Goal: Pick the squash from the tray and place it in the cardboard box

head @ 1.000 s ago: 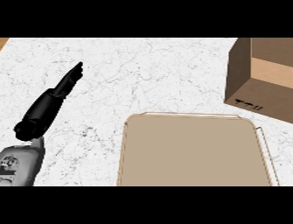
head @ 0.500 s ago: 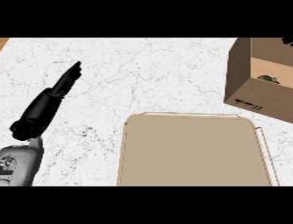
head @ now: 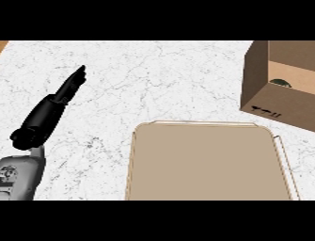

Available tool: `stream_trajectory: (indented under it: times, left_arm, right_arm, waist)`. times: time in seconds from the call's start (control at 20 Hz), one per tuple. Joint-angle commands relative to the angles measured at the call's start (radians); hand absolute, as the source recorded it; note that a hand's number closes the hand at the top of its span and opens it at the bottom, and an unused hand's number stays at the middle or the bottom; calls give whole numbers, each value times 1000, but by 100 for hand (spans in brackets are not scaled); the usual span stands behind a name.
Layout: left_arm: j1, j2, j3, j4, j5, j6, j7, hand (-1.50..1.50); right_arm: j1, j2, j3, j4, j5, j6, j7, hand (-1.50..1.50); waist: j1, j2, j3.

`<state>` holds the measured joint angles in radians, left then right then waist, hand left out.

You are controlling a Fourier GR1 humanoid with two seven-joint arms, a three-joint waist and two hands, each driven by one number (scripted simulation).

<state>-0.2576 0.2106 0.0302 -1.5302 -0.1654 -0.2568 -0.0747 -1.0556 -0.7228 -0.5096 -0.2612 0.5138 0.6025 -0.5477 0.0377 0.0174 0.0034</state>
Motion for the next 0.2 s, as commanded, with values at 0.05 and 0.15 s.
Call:
stream_trajectory:
  times: [0.05, 0.15]
  left_arm:
    - [-35, -8, 1, 59, -9, 8, -24, 0]
    - [-5, -4, -6, -26, 10, -11, 13, 0]
  right_arm:
    - [-29, -77, -125, 114, -119, 118, 54, -150]
    - [13, -131, -151, 128, -143, 129, 62, -150]
  waist:
    - [8, 19, 1]
    - [20, 9, 2]
